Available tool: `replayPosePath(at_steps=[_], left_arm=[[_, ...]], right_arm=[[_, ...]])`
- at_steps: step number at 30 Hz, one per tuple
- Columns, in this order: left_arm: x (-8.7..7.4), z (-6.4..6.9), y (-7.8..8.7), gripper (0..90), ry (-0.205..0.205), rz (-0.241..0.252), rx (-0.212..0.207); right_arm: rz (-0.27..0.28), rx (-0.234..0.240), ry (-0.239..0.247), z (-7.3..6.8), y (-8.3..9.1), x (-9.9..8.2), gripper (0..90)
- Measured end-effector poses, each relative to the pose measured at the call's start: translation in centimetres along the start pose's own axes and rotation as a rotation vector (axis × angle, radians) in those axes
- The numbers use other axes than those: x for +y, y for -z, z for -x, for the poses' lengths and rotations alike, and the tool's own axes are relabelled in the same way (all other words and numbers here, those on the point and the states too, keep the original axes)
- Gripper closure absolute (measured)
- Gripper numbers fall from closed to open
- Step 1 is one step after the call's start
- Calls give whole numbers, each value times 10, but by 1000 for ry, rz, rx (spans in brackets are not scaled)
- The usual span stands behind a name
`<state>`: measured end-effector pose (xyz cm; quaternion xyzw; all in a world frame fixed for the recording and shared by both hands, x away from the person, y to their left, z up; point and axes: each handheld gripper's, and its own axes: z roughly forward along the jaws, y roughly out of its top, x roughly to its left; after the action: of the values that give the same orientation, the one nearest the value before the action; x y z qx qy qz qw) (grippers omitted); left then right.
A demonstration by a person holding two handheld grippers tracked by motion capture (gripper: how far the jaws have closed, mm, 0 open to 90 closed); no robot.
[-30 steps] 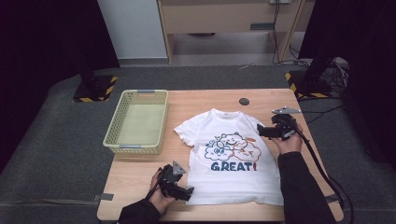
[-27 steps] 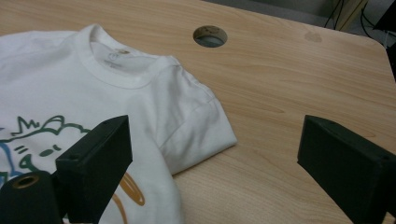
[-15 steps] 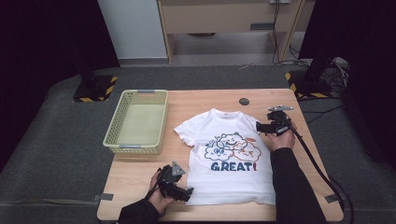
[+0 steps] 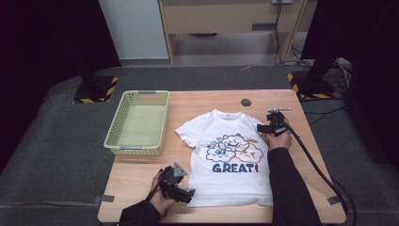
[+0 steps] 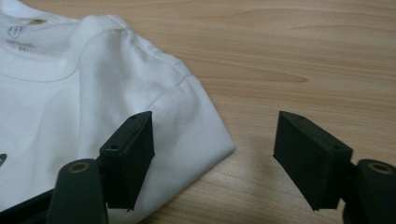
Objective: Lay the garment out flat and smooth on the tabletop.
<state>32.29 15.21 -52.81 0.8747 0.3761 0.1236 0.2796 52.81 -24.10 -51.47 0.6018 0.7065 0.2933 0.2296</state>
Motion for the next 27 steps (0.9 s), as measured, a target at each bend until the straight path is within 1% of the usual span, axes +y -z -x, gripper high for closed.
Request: replayPosePath(at_steps=[5, 7, 8, 9, 12, 16, 19, 21, 24, 26, 27], left_arm=[[0, 0, 0, 0, 1, -1, 0], [0, 0, 0, 0, 0, -1, 0], [0, 0, 0, 0, 1, -1, 0], [0, 0, 0, 0, 1, 0, 0], [0, 0, 0, 0, 1, -1, 1], [0, 0, 0, 0, 2, 0, 2], [0, 0, 0, 0, 1, -1, 1], [0, 0, 0, 0, 0, 0, 0], [0, 0, 0, 0, 0, 1, 0], [1, 0, 0, 0, -2, -2, -2], [1, 0, 0, 0, -1, -1, -1]], right_arm=[[-27, 5, 6, -1, -5, -3, 370], [-33, 0, 13, -2, -7, -4, 411], [-28, 3, 8, -2, -8, -6, 421], [-9, 1, -3, -2, -7, -7, 448], [10, 4, -6, -2, -6, -10, 542], [25, 26, -6, -5, -5, -11, 697], [30, 54, -31, -7, -6, -12, 827], [36, 63, -44, -8, -6, -12, 857], [43, 53, -37, -8, -5, -12, 867], [53, 66, -40, -7, -3, -10, 869], [68, 70, -36, -7, 0, -9, 869]])
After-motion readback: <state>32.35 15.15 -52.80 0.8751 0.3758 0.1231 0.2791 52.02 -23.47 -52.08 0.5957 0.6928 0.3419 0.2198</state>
